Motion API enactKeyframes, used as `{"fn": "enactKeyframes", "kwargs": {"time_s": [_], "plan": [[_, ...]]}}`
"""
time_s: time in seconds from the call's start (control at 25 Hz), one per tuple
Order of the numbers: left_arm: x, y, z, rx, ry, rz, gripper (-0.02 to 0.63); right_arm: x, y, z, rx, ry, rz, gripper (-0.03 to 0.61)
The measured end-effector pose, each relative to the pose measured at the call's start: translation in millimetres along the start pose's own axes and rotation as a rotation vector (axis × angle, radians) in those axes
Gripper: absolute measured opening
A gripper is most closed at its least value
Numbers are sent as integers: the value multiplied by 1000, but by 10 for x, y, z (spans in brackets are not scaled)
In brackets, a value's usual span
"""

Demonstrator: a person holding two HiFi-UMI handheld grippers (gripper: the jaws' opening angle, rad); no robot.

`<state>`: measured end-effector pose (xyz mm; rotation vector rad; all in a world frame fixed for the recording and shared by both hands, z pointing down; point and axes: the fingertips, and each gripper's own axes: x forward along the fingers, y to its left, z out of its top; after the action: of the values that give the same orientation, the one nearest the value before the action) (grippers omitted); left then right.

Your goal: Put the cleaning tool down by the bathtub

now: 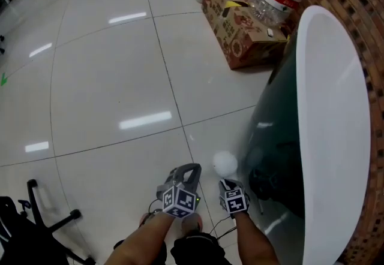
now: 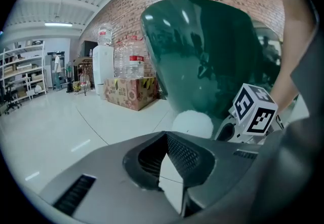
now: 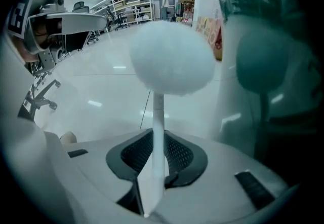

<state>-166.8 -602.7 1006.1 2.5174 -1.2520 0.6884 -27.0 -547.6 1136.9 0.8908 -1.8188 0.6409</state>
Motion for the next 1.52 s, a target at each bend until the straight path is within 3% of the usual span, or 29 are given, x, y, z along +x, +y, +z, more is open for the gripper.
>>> {"fn": "enactKeyframes", "kwargs": {"time_s": [0.16, 0.36, 0.6, 0.92, 1.24, 1.52], "plan": [[269, 16, -377, 28, 57, -23, 3, 403, -29, -163, -1, 22, 10, 89], [509, -146, -826, 98, 159, -118, 3, 778, -164, -329, 9, 97, -3, 89], [577, -139, -711, 86, 117, -121, 3, 1063, -294, -631, -40, 218, -45, 89], [568, 32, -717, 55, 115, -100, 3, 1173, -445, -647, 39, 249, -79, 129], [233, -50, -490, 56, 119, -117, 3, 625, -301, -576, 81, 216, -96, 140], [-435, -209, -50, 4, 137, -104, 3, -308, -22, -87, 148, 41, -84, 76]]}}
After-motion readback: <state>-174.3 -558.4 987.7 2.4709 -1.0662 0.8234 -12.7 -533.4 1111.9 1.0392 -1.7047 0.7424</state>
